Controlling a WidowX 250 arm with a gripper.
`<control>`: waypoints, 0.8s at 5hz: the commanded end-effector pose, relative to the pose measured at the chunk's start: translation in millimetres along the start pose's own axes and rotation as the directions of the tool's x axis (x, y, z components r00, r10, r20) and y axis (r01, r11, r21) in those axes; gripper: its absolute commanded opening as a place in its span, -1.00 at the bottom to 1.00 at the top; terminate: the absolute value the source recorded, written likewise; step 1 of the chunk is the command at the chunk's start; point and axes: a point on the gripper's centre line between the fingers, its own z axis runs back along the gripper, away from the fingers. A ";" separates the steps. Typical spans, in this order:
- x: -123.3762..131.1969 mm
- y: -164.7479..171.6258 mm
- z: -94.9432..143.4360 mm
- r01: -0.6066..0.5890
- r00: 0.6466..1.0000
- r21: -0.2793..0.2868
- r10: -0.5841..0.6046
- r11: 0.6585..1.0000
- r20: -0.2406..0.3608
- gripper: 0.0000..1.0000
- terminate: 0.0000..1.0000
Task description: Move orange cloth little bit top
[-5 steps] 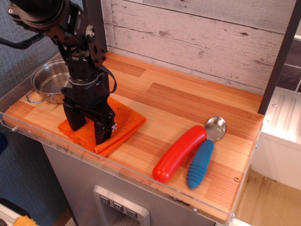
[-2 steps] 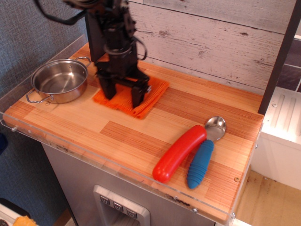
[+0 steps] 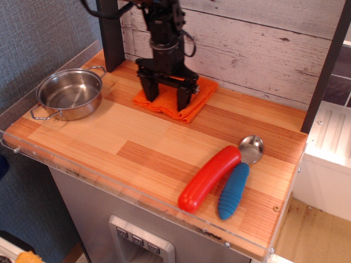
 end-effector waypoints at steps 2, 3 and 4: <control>17.6 -22.1 80.0 -0.002 0.995 0.075 -0.006 0.997 0.103 1.00 -1.00; 22.1 -23.5 128.2 -0.037 0.993 0.090 0.026 0.995 0.114 1.00 -1.00; 19.3 -22.2 139.9 -0.073 0.993 0.087 0.065 0.994 0.094 1.00 -1.00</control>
